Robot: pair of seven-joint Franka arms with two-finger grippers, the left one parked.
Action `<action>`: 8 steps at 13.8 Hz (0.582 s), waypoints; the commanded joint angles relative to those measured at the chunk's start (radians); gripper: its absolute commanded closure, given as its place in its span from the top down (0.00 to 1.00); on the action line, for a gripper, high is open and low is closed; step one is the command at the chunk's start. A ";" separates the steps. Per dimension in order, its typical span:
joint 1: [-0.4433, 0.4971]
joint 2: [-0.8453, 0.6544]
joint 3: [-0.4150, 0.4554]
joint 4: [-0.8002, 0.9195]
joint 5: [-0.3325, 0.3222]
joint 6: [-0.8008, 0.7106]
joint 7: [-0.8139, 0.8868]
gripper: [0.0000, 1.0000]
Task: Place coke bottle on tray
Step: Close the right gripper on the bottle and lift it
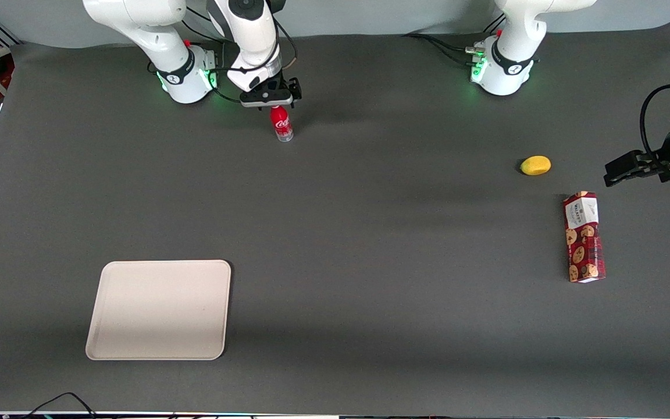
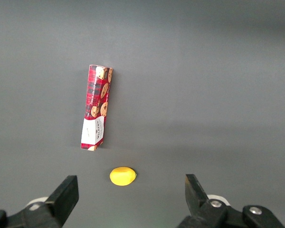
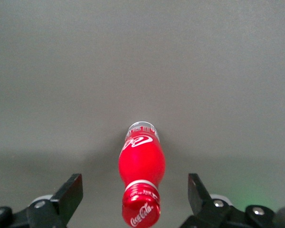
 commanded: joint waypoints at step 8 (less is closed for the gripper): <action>0.012 -0.008 -0.003 -0.021 0.044 0.013 -0.012 0.27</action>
